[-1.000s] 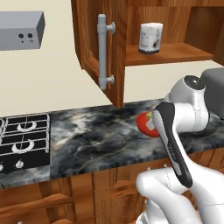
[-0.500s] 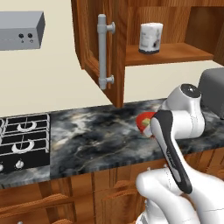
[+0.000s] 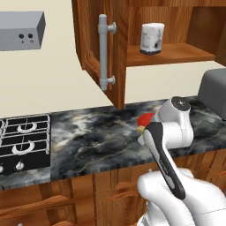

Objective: Pick the egg and butter from the fridge and place them by the bowl for mixing.

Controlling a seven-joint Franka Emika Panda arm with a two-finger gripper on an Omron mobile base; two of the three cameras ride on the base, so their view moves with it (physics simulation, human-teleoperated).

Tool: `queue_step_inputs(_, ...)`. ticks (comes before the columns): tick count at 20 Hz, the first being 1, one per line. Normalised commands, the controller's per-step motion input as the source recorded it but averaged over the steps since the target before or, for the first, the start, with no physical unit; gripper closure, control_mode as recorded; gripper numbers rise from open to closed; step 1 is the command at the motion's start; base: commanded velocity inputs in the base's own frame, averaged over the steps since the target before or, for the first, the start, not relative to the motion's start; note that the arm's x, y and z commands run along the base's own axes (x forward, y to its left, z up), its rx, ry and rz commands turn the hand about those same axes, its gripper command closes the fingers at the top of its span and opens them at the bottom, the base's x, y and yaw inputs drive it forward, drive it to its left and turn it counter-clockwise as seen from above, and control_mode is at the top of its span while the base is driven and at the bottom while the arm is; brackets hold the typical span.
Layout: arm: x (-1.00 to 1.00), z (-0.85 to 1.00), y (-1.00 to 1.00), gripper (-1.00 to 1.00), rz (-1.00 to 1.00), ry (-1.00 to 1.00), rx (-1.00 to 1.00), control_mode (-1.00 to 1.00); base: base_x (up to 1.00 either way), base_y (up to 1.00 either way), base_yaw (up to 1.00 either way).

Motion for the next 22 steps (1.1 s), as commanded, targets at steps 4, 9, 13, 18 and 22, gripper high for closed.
queue_step_inputs(4,0.64,-0.10,0.02,1.00,0.00,0.00,0.00,-1.00,0.00,0.00,0.00)
queue_step_inputs(9,0.64,-0.04,0.10,1.00,0.00,0.00,0.00,-1.00,0.00,0.00,0.00)
queue_step_inputs(13,0.58,-0.09,0.33,1.00,0.00,0.00,-0.01,-1.00,0.00,0.00,0.00)
queue_step_inputs(18,0.37,-0.22,0.39,1.00,-0.01,0.04,-0.04,-1.00,0.00,0.00,0.00)
queue_step_inputs(22,0.15,-0.17,0.22,1.00,0.00,0.01,-0.04,-1.00,0.00,0.00,0.00)
